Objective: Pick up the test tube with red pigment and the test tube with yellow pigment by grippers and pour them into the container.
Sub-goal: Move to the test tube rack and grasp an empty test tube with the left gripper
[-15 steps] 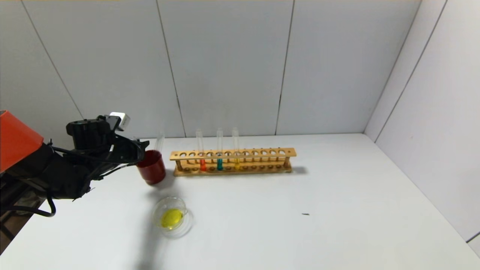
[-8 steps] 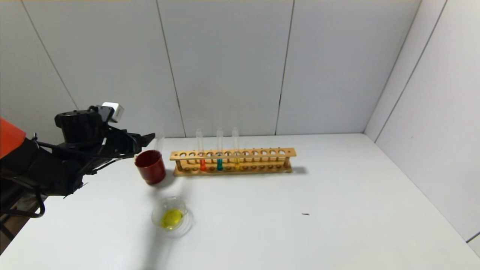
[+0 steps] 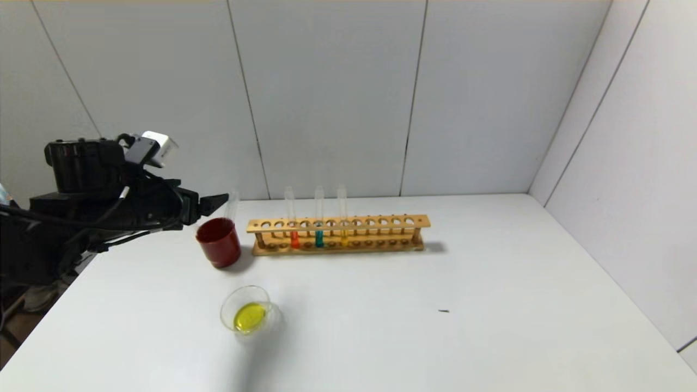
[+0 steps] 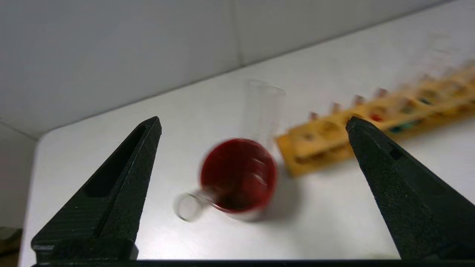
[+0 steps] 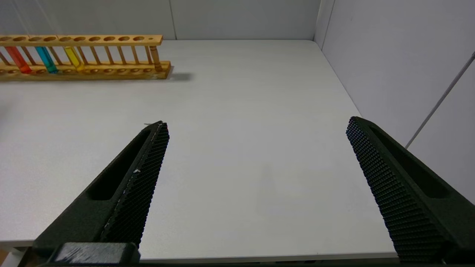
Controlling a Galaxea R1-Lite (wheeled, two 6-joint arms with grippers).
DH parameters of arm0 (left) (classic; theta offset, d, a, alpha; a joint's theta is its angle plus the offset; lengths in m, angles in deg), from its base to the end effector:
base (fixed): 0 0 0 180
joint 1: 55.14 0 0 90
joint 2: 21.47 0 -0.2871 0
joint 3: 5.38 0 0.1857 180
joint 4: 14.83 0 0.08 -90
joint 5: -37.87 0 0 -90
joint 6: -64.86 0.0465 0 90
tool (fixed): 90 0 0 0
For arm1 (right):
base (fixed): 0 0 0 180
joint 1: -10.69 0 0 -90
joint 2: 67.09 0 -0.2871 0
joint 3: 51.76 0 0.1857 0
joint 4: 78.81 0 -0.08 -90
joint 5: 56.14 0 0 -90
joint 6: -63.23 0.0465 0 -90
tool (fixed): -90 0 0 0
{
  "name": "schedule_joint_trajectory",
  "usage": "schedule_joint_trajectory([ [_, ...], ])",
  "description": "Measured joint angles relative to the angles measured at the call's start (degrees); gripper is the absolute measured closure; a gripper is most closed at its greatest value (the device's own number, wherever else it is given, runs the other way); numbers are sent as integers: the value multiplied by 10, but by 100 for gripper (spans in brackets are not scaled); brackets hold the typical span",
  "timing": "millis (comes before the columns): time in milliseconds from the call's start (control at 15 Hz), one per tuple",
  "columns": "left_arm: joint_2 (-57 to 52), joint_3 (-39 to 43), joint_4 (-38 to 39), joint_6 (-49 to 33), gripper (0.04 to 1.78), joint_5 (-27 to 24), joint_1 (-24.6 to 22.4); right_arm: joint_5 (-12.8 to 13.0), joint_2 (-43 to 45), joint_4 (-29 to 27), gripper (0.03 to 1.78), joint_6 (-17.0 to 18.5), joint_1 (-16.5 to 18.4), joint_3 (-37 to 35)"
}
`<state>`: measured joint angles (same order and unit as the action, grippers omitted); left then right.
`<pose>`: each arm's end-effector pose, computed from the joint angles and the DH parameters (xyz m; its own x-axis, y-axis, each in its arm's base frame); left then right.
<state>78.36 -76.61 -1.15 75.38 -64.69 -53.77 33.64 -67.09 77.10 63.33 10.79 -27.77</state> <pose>0.3329 -0.0181 0.1617 0.9377 -0.2399 -0.2513 0.2765 0.9533 0.1214 0.0091 0.0002 0.0753 1.0000 0.0021 -0.0017 -0.0021 1.0000 0.0018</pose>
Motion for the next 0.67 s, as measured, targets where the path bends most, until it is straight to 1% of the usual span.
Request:
schedule_joint_trajectory([
  [133,-37,12,-49,-15,7,-54,28,0,0,0,6,0,0,0],
  [200,-50,19,-50,-17,7,-65,44,0,0,0,6,0,0,0],
  [400,-64,36,-49,-15,7,-67,90,0,0,0,6,0,0,0],
  [667,-37,30,-36,-14,7,-63,125,0,0,0,6,0,0,0],
])
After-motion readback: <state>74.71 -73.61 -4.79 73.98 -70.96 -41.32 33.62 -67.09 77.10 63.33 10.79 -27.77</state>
